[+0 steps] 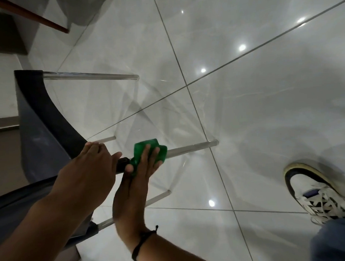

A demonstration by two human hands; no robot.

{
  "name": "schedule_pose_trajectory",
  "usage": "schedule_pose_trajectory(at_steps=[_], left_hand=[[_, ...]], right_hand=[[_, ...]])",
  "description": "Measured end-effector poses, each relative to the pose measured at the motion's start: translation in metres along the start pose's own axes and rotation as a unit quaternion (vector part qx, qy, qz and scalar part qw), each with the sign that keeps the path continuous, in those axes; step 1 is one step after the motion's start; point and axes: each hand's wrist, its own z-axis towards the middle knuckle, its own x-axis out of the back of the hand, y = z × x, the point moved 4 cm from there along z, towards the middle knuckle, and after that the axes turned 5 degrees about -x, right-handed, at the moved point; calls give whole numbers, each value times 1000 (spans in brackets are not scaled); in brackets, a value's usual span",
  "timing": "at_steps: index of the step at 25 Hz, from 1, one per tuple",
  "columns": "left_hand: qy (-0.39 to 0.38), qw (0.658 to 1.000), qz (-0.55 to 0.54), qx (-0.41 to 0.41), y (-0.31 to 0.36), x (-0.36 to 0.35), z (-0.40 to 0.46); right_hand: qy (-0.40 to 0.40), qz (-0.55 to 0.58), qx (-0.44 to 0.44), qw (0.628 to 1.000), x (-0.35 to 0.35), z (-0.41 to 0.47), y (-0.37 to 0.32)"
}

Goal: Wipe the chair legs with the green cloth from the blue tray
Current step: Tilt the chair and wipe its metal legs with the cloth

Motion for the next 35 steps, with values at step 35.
schedule_pose_trajectory(at_steps=[35], left_hand=[[28,996,87,-11,-17,-28,-13]], right_hand=[[-167,-187,74,965,63,5,55]])
